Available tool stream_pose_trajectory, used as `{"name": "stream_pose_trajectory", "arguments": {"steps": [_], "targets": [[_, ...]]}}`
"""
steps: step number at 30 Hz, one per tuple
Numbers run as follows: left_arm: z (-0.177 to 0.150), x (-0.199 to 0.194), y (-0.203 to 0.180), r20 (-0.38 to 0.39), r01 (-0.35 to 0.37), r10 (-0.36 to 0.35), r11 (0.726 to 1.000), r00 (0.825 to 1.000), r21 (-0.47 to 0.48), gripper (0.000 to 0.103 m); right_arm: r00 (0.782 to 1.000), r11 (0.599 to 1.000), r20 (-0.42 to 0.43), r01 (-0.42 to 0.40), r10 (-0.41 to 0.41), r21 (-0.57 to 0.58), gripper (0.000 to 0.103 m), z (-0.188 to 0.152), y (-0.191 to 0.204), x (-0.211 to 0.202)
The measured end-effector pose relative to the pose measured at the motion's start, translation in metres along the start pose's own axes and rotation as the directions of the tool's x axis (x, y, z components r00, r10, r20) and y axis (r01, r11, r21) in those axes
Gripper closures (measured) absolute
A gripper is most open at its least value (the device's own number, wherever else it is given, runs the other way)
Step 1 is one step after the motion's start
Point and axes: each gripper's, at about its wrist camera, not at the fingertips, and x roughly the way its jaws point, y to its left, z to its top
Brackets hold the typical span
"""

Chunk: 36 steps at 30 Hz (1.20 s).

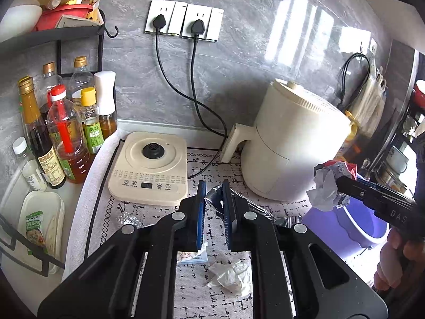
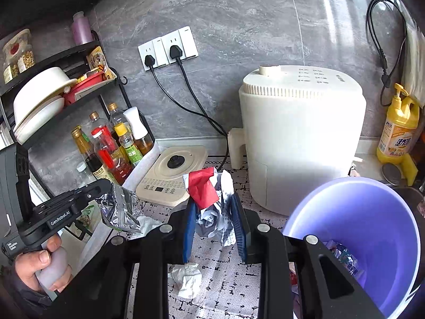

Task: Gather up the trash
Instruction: 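Carry the foil and wrapper over the bucket and open both tools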

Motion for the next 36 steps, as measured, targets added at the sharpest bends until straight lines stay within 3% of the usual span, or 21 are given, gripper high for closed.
{"name": "stream_pose_trajectory", "arguments": {"steps": [7,9,10,12,15,26,33,35,36], "targets": [[-0.002,0.002,-0.054,0.002,0.064,-0.064,0.997,0.998,0.049,0.091,0.995,0.995,0.047,0.083,-0.086,0.055,0.075,-0.006,-0.049,-0.041],[-0.003,0.002,-0.068,0.003,0.082,-0.082,0.995,0.997,0.06,0.091,0.992,0.992,0.062,0.109,-0.114,0.07,0.071,-0.007,-0.064,-0.053],[-0.003,0.003,-0.075,0.002,0.091,-0.091,0.994,0.996,0.064,0.091,0.989,0.989,0.069,0.128,-0.134,0.077,0.065,-0.008,-0.071,-0.059],[-0.003,0.003,-0.089,0.001,0.107,-0.107,0.992,0.994,0.073,0.091,0.979,0.981,0.096,0.168,-0.177,0.1,0.034,-0.011,-0.086,-0.072],[-0.004,0.004,-0.111,0.004,0.128,-0.129,0.988,0.992,0.09,0.091,0.971,0.972,0.111,0.197,-0.212,0.13,0.027,-0.016,-0.108,-0.088],[-0.007,0.014,-0.187,0.01,0.202,-0.205,0.971,0.979,0.128,0.09,0.954,0.951,0.111,0.255,-0.277,0.176,0.017,-0.038,-0.17,-0.133],[-0.014,0.031,-0.227,-0.008,0.247,-0.249,0.96,0.969,0.13,0.09,0.941,0.933,0.104,0.298,-0.323,0.2,0.016,-0.054,-0.206,-0.159],[-0.016,0.036,-0.236,-0.012,0.272,-0.273,0.955,0.962,0.114,0.084,0.938,0.929,0.099,0.307,-0.332,0.206,0.016,-0.058,-0.215,-0.165],[-0.017,0.038,-0.24,-0.019,0.282,-0.282,0.954,0.959,0.104,0.068,0.937,0.928,0.096,0.311,-0.336,0.208,0.016,-0.059,-0.22,-0.167]]}}
